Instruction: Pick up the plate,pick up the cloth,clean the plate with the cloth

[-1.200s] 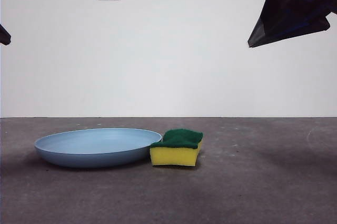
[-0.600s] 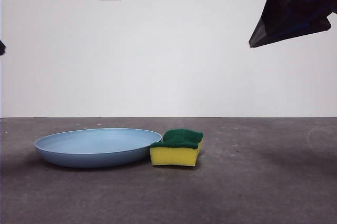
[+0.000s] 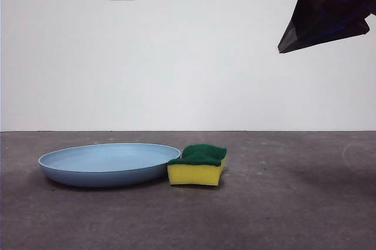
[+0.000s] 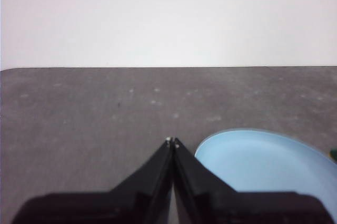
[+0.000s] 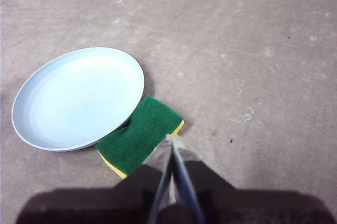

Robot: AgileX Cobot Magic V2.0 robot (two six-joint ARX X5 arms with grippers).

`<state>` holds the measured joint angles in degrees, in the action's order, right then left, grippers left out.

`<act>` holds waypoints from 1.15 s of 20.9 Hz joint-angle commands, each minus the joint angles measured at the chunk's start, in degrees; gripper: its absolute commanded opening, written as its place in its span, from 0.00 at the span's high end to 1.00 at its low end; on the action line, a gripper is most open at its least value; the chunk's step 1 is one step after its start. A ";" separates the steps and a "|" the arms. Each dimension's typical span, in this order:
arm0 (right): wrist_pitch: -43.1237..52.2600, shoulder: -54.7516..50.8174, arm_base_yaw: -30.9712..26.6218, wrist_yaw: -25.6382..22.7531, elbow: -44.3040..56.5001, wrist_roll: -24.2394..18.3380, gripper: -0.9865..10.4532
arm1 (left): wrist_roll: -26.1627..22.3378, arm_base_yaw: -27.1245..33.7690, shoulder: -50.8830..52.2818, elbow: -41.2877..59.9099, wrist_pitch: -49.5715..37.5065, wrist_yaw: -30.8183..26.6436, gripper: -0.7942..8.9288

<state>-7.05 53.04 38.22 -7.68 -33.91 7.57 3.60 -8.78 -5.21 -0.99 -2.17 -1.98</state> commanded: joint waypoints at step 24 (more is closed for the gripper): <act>-0.28 -0.33 0.00 -0.17 0.50 0.22 0.91 | -0.02 3.74 4.98 0.83 12.52 0.70 0.92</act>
<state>-7.64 52.86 38.22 -7.68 -33.91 7.53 3.64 -5.26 -0.36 -0.99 10.68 -1.10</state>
